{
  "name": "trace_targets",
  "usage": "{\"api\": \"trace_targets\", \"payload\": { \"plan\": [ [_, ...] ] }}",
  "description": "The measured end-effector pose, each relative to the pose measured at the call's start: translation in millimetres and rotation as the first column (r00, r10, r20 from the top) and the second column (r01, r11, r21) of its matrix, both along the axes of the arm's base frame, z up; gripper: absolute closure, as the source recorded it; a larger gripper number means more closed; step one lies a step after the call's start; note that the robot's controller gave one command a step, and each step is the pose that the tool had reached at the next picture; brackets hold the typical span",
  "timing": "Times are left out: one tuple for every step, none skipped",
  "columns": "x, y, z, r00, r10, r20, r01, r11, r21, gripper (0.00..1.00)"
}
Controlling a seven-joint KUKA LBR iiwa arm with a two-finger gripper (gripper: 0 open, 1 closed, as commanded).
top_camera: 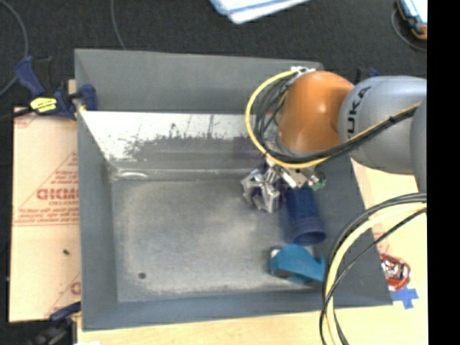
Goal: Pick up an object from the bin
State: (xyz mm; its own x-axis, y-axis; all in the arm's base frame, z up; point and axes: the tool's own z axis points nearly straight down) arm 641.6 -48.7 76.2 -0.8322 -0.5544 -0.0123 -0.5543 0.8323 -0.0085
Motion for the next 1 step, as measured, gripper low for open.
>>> {"api": "trace_targets", "payload": {
  "plan": [
    [-1.1, -0.3, 14.7, 1.000, -0.001, -0.003, 0.001, 1.000, 0.000, 1.00]
  ]
}}
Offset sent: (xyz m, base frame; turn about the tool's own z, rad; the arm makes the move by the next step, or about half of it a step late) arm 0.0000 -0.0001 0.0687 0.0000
